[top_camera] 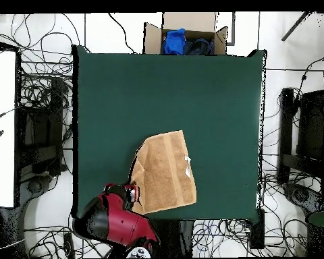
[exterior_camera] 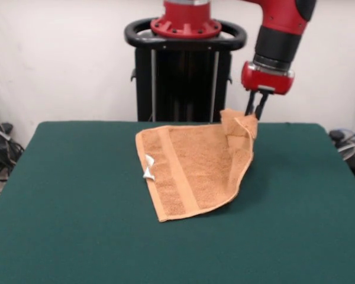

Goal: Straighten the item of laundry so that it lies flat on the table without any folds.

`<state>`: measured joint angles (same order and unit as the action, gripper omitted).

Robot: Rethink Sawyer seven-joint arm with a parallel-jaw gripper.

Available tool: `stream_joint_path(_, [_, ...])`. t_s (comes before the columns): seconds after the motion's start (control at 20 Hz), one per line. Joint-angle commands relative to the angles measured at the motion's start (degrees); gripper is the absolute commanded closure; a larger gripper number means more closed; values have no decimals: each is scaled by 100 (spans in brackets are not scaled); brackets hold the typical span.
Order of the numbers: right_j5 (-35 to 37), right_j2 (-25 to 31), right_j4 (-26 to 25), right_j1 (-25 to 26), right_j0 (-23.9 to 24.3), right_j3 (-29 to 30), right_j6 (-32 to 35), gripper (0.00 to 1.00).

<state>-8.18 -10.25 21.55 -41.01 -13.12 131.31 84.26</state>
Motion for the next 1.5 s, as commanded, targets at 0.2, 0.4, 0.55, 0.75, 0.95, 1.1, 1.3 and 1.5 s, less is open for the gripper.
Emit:
stream_joint_path(0.2, [644,1126,465,-158,266,-477,1772,100])
stream_joint_path(0.4, [732,1016,672,-146,91,-580,1765,100])
stream_joint_path(0.55, [565,1127,615,-79,210,-531,1726,100])
stream_joint_path(0.75, [502,1127,663,-12,192,-566,1703,100])
stream_joint_path(0.95, [317,1235,549,81,361,-555,1678,100])
stream_joint_path(1.1, [111,1348,432,184,533,-522,1696,100])
stream_joint_path(1.3, [-73,1376,345,290,638,-474,1687,100])
stream_joint_path(1.5, [22,1112,555,314,436,-576,1618,100])
